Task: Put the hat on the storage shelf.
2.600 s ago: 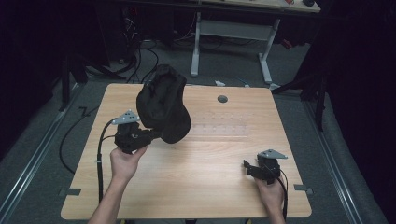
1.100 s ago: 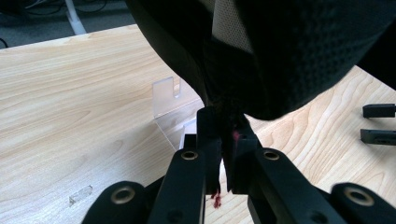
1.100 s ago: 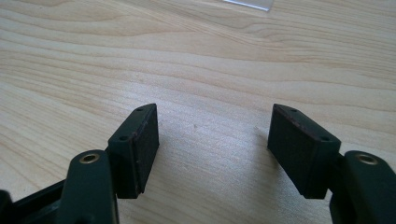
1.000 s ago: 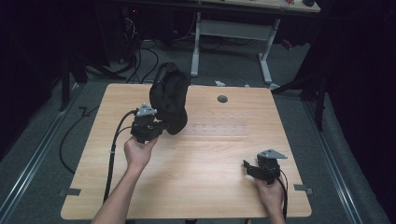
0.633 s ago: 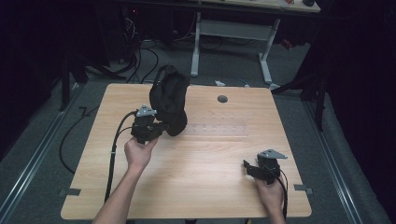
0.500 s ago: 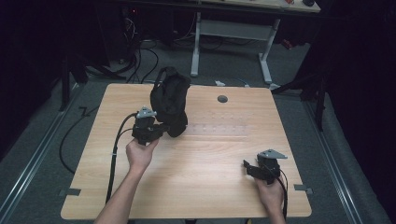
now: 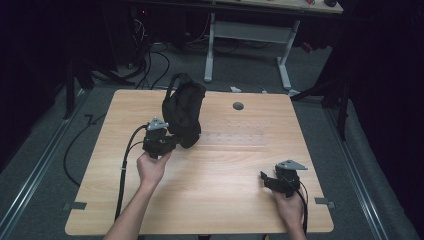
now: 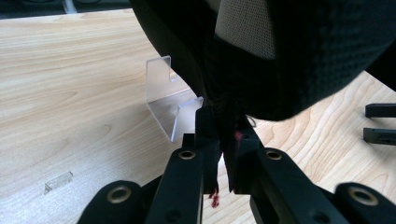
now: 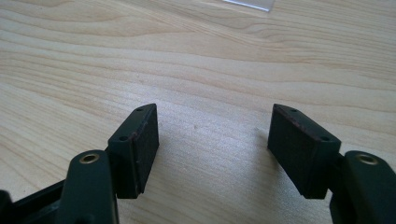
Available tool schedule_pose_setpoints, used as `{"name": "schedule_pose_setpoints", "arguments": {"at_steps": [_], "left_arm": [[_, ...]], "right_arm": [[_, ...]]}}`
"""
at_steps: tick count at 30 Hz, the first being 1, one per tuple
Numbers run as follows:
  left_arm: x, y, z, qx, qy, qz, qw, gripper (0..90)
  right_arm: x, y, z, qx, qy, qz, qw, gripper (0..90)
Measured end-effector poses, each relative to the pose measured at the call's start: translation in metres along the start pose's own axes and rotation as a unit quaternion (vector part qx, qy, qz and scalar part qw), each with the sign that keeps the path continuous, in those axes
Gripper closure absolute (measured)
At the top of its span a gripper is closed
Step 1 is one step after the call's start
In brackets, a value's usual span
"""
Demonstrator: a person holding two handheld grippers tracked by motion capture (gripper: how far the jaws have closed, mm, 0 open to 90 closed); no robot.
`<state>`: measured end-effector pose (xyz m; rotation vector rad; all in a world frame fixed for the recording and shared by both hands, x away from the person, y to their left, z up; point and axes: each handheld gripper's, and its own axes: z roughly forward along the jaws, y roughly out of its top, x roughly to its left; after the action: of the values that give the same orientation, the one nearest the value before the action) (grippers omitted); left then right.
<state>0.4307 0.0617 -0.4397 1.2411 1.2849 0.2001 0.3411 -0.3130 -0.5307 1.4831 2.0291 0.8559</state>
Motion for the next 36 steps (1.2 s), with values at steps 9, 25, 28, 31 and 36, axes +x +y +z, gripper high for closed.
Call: {"name": "schedule_pose_setpoints", "arguments": {"at_steps": [9,25,28,31,36], "left_arm": [[0.001,-0.001,-0.001,0.006,0.005,-0.004,1.0,75.3],[0.004,0.005,-0.017,0.016,0.013,-0.029,0.9994,34.3],[0.005,0.005,-0.023,0.009,0.013,-0.031,0.9994,33.9],[0.007,0.006,-0.029,0.01,0.012,-0.033,0.9993,34.3],[0.01,0.004,-0.035,0.01,0.016,-0.037,0.9991,35.1]], "right_arm": [[0.0,0.0,0.0,0.0,0.0,0.0,1.0,33.9],[0.0,0.0,0.0,0.0,0.0,0.001,1.0,33.9],[0.0,0.0,0.0,0.0,0.0,0.001,1.0,33.9],[0.0,0.0,0.0,0.0,0.0,0.001,1.0,34.0],[0.0,0.0,0.0,0.0,0.0,0.002,1.0,34.0]]}}
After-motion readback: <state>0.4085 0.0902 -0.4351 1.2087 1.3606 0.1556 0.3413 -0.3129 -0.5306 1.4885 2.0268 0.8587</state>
